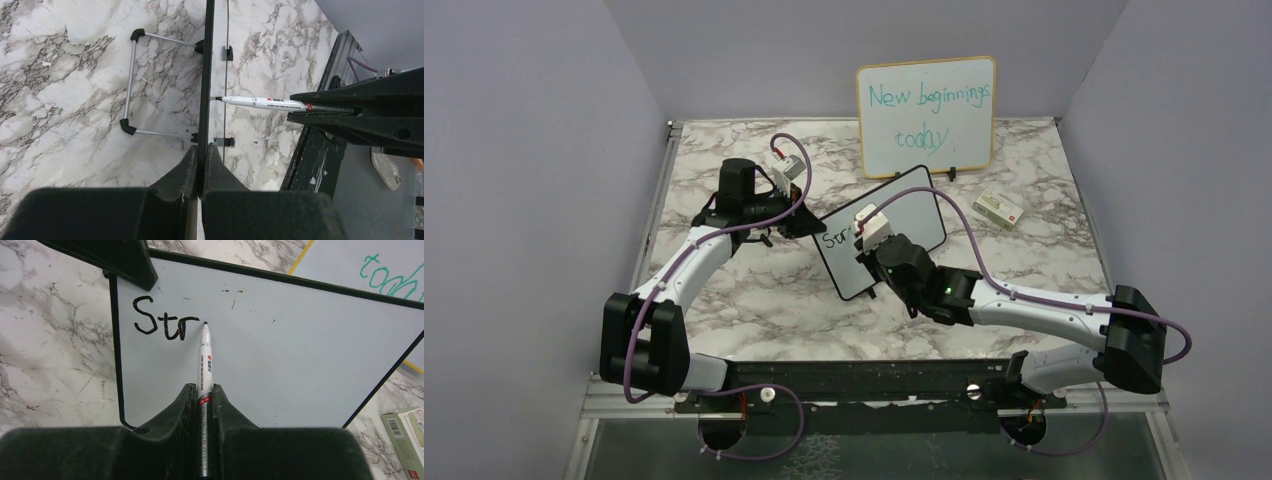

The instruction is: Write a sentence on the whiteboard

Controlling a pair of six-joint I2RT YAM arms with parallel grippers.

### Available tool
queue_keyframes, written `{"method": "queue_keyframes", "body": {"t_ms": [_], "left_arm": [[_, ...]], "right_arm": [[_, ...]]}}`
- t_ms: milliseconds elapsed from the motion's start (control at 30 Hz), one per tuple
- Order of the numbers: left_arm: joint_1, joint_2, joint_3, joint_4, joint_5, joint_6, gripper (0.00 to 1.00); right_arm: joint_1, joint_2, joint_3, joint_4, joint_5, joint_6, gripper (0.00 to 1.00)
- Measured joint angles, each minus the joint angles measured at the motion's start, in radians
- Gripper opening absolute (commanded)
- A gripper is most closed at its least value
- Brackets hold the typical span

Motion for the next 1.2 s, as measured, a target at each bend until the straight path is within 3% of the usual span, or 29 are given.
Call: {"method": "queue_keyframes", "body": {"t_ms": [1200], "left_arm": [[0.000,0.002,0.002,-0.004,-0.004,0.000,0.00]], "right_arm": [[0.000,0.005,0.000,-0.039,-0.039,0.019,0.00]]}}
